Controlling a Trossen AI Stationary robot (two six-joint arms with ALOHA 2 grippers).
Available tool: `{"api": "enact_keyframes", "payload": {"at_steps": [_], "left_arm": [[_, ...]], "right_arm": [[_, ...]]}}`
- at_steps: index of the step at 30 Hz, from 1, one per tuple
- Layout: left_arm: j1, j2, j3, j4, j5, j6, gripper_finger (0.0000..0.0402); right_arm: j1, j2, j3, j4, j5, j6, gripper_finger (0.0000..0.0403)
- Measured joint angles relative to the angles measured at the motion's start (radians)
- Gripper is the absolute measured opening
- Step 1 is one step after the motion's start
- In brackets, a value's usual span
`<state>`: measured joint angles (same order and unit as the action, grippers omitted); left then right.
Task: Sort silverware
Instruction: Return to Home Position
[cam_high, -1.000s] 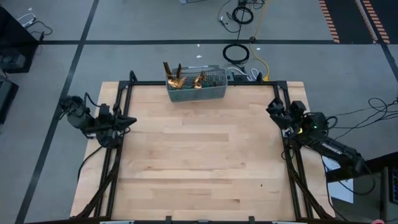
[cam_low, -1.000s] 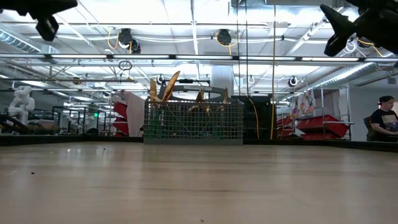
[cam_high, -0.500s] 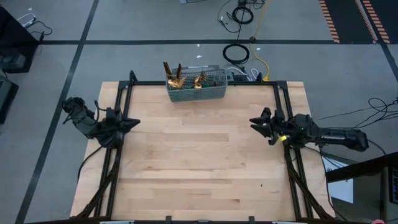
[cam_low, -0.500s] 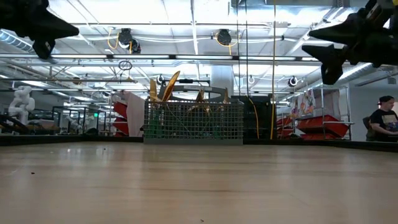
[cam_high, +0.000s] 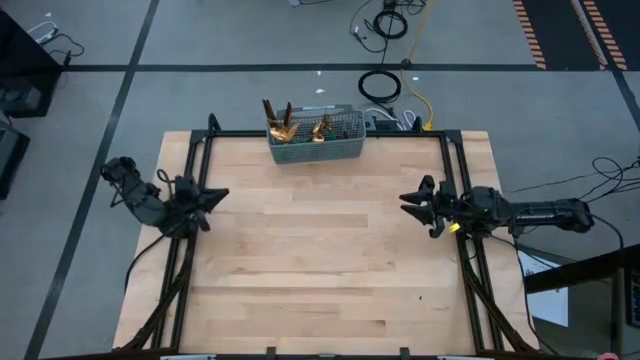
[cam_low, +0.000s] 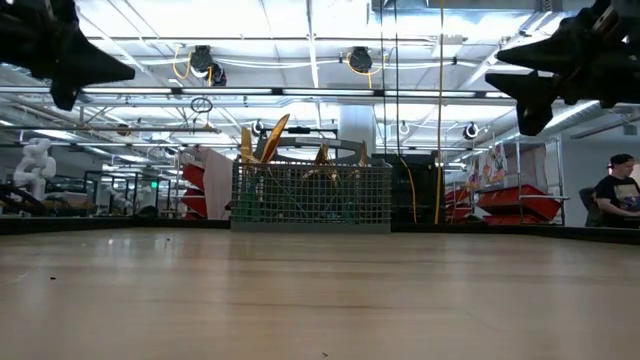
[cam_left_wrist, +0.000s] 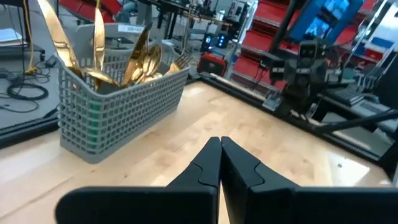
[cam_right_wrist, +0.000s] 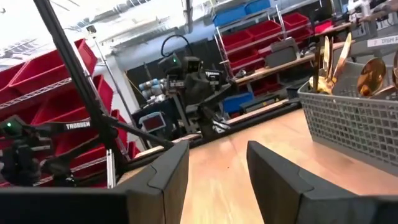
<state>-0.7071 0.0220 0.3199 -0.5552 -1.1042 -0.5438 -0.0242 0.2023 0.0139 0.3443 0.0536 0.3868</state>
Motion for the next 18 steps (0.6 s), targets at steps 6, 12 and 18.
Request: {"api": "enact_keyframes", "payload": {"at_steps": [6,12,18], "left_arm": [[0.000,0.002,-0.092,0.065,0.046,-0.055,0.0008],[0.000,0.003,-0.231,0.319,0.320,-0.016,0.0008],[0.000,0.001,-0.267,0.479,0.731,0.157,0.0008]], "right_arm": [[0.000,0.000,0.000,-0.014,-0.048,-0.044,0.0153],[0.000,-0.001,0.000,0.018,-0.223,-0.138,0.0153],[0.000,-0.002,0.000,0.107,-0.458,-0.192,0.0153]]}}
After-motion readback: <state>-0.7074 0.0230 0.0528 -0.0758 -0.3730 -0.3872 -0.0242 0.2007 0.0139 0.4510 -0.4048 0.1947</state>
